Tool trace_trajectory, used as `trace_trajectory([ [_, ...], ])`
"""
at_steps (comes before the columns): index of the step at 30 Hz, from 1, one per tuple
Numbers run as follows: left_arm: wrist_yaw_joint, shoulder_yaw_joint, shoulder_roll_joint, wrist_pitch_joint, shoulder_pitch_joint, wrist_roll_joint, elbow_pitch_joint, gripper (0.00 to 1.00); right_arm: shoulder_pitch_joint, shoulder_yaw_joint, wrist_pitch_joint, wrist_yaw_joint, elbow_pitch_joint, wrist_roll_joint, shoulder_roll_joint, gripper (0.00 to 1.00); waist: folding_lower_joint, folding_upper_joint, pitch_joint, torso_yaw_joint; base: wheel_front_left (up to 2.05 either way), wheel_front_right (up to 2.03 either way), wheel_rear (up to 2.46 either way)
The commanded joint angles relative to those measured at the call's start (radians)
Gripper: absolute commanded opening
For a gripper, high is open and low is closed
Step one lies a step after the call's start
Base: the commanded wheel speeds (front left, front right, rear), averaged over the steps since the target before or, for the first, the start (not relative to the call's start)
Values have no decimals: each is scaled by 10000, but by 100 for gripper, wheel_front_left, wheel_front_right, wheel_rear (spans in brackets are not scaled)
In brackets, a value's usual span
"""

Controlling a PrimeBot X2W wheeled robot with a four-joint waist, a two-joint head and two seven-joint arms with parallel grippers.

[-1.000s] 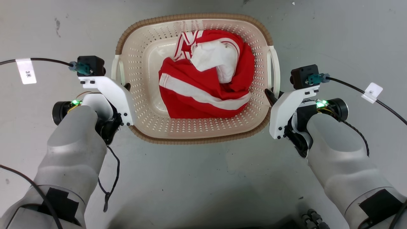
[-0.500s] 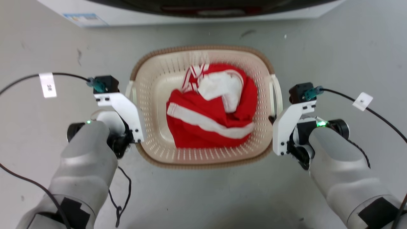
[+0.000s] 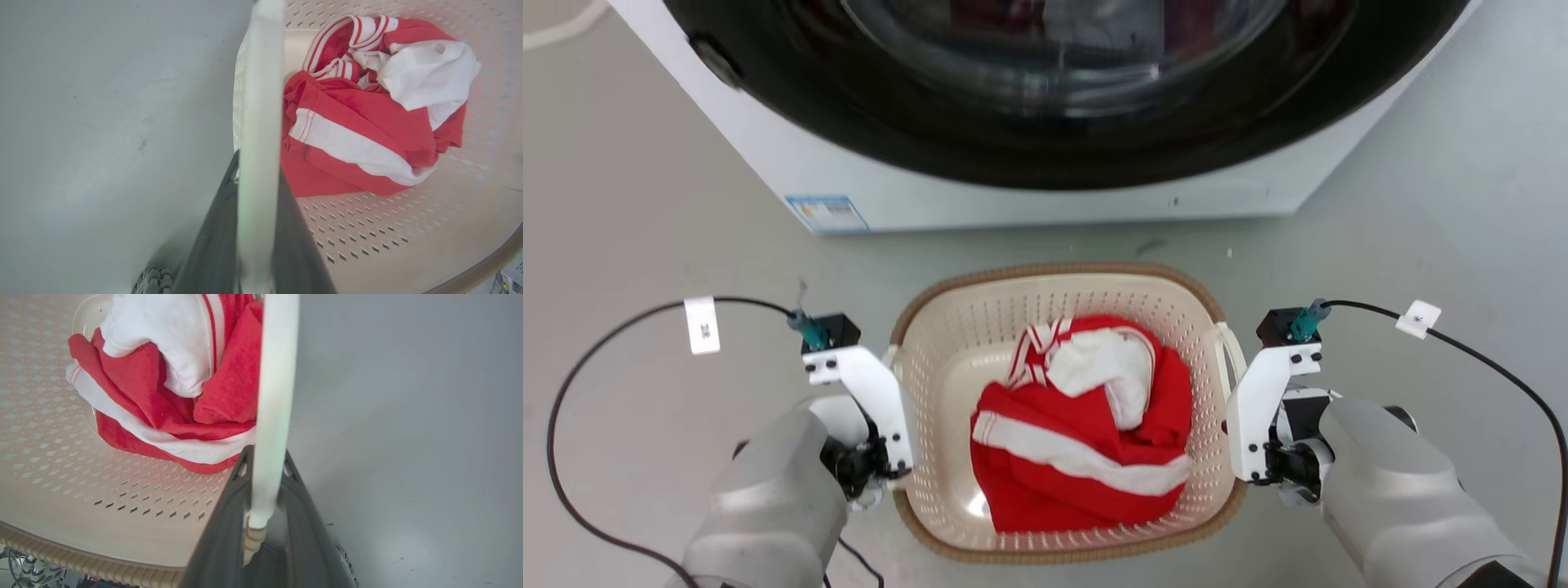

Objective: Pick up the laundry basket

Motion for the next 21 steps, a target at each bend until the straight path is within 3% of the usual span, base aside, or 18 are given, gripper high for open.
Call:
trace_trajectory([
  [1,-133,-37,-417,131,130,-179,-148,0,187,74,88,132,-95,138,334,0,1,0,-957,67,0,0,0],
  [21,-134,-179,-407,1787,407,-1094,232,0,254,42,2477,133,186,1204,348,0,1,0,-3205,139,0,0,0],
])
